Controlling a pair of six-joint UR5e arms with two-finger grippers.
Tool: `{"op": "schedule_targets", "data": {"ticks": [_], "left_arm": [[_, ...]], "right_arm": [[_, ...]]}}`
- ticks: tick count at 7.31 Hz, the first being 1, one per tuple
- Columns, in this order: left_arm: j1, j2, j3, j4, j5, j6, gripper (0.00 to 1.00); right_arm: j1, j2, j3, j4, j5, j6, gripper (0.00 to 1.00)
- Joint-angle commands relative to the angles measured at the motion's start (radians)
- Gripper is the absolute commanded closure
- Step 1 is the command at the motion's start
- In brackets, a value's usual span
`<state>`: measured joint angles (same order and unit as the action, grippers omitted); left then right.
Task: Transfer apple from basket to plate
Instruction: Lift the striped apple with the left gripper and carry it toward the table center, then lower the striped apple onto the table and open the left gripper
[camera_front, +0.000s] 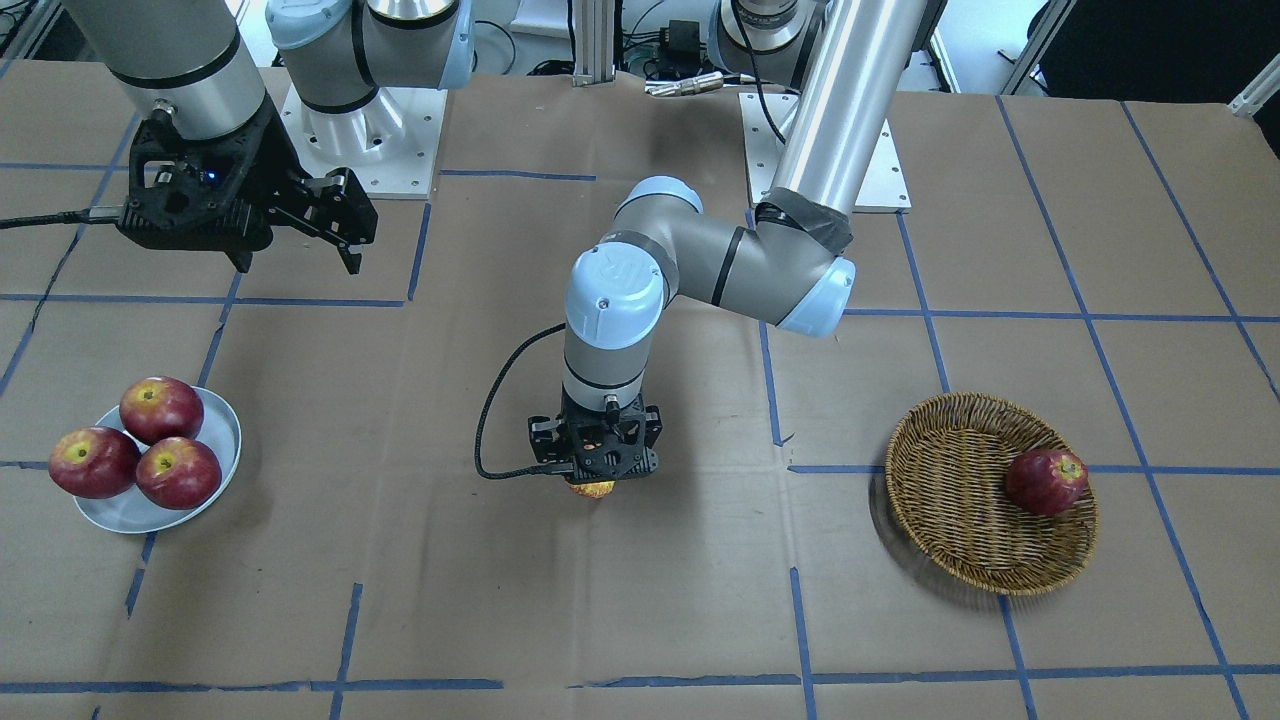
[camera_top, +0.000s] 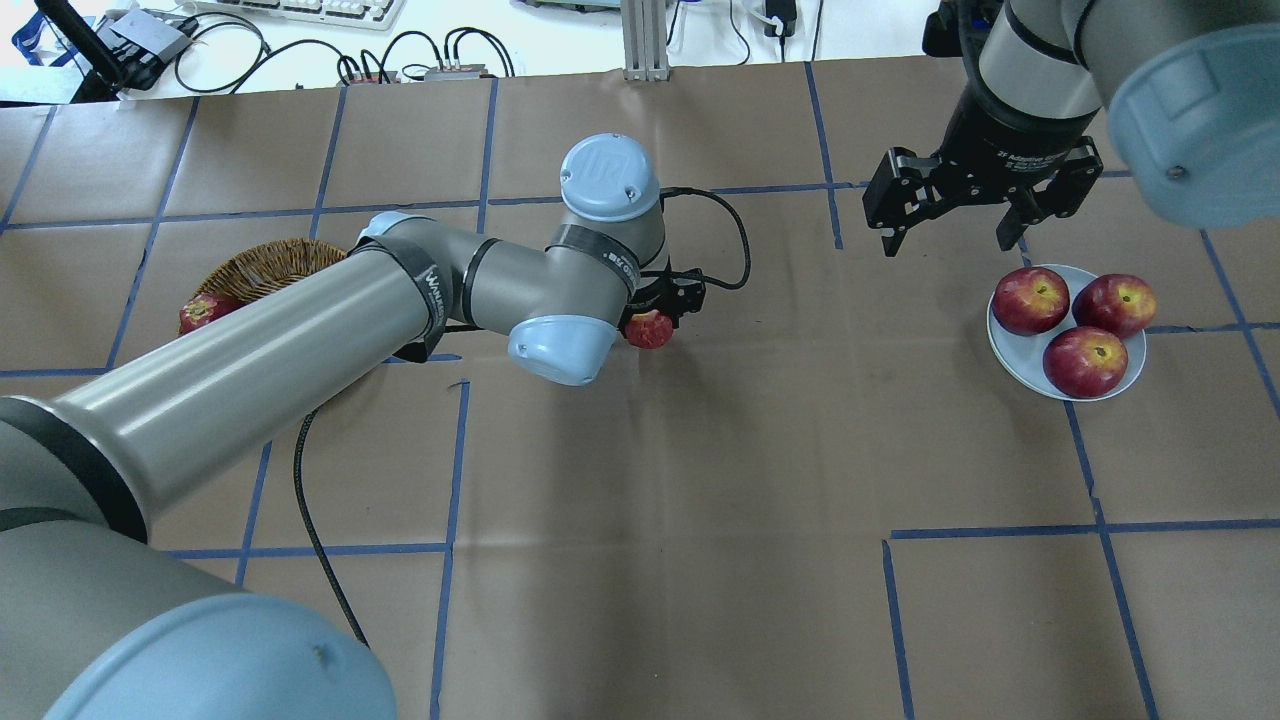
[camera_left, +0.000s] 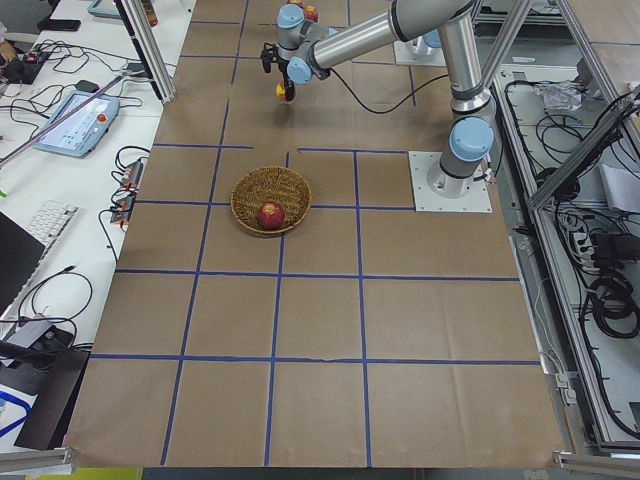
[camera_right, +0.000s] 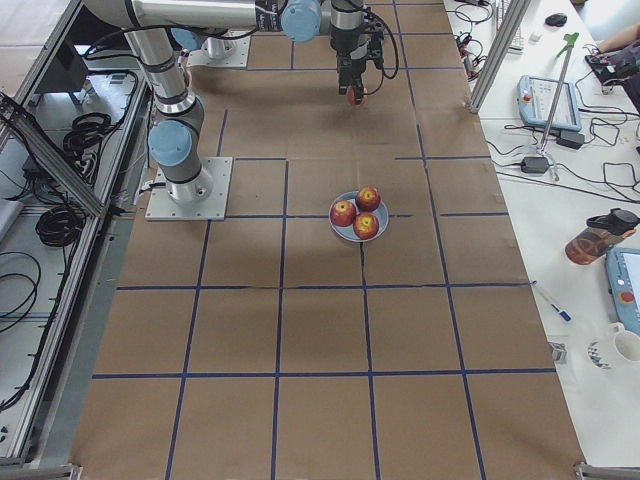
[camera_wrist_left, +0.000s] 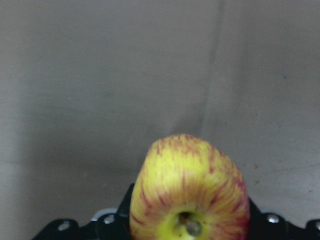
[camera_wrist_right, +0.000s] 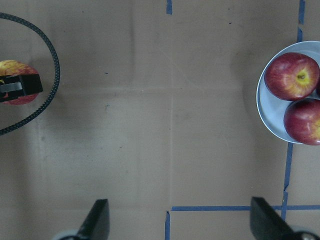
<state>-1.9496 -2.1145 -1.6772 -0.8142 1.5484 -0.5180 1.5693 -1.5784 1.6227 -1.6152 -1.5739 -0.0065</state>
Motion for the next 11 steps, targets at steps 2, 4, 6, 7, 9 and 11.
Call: {"op": "schedule_targets", "data": {"ticks": [2, 4, 6, 7, 9, 11], "left_arm": [[-0.014, -0.010, 0.002, -0.005, 0.030, 0.003, 0.33], [-0.014, -0.012, 0.002, -0.005, 0.032, 0.004, 0.30], [-0.014, -0.019, 0.004, -0.002, 0.032, 0.006, 0.23], [-0.014, -0.019, 0.004, -0.002, 0.030, 0.006, 0.17], [-0.011, 0.022, 0.005, -0.019, 0.029, 0.015, 0.02], [0.030, 0.165, 0.051, -0.257, 0.030, 0.115, 0.02]], "right_arm": [[0.000, 0.000, 0.000, 0.001, 0.000, 0.000, 0.00], [0.002, -0.003, -0.001, -0.002, 0.000, 0.003, 0.00], [0.003, -0.002, -0.003, -0.009, 0.002, 0.003, 0.00], [0.003, 0.003, -0.003, -0.012, 0.003, 0.005, 0.00], [0.005, 0.035, -0.036, -0.014, 0.005, 0.019, 0.00], [0.009, 0.105, -0.102, -0.014, 0.008, 0.022, 0.00]]}}
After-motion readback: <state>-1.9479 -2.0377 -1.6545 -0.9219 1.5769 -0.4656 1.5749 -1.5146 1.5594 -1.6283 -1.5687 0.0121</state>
